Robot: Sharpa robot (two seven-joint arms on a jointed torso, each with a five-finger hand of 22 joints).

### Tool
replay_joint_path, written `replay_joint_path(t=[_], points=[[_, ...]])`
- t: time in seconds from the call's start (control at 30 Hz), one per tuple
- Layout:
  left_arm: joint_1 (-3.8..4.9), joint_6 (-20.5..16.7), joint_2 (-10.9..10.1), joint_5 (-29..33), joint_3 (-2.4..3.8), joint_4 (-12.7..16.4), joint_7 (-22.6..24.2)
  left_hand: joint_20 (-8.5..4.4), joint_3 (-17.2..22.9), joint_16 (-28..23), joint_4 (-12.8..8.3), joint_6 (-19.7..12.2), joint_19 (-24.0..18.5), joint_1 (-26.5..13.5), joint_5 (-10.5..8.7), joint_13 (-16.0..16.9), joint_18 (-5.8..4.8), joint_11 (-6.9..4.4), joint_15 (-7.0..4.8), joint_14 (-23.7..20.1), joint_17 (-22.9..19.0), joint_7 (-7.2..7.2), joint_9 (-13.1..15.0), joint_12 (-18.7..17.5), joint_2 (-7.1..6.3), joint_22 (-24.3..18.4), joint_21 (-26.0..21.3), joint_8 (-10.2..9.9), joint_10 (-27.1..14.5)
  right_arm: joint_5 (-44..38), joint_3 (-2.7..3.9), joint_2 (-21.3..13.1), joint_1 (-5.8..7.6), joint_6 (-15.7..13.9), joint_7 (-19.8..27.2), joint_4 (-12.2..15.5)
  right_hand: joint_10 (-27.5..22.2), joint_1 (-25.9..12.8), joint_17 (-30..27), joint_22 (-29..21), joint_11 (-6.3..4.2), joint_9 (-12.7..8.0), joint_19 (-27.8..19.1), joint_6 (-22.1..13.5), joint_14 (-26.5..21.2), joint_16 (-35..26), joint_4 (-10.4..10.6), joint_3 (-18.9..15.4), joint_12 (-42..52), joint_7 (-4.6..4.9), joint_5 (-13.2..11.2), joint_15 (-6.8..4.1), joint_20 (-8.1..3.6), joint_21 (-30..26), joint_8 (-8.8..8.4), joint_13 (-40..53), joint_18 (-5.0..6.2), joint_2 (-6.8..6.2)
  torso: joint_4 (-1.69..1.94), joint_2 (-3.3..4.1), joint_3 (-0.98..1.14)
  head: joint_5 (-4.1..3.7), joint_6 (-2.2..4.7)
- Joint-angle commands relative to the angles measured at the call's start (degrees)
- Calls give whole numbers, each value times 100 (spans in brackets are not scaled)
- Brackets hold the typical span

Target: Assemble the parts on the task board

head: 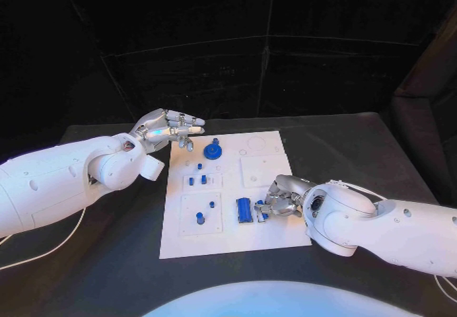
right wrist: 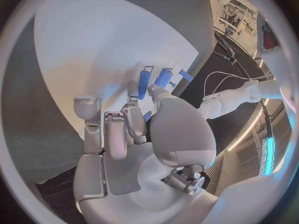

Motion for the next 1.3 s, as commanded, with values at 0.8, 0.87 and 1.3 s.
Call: replay_joint_path(t=[0.8,0.87,1.3], points=[[6,97,18,26,2,-25,-11,54,-3,20,-25,-43,-3,11,-11,-6,79,19,10,-55,-10,13,-2,20,40,-9,-41,37,-47,108,1,-36,4,50,77,77,59,26,966,29,-57,28,28,90,498,35,68,-113,120,-9,23,-46,-57,-4,53,186,-96,92,2,-2,-1,-7,13],[6,95,18,26,2,-26,-13,54,-3,20,-25,-43,-3,11,-11,-6,79,19,10,-55,-10,13,-2,20,40,-9,-41,37,-47,122,1,-40,4,54,79,84,64,23,974,31,-59,32,30,94,499,39,90,-142,127,-11,18,-48,-60,-4,54,193,-96,94,4,2,0,-5,9],[6,92,12,26,1,-26,-17,54,-3,20,-25,-43,-3,11,-11,-6,79,19,10,-55,-10,13,-2,20,40,-9,-41,37,-47,175,1,-78,4,-25,-28,80,80,-94,988,39,-65,63,37,113,502,44,327,-544,133,-19,-283,-55,-70,-4,51,214,-98,8,0,1,-2,-14,9]])
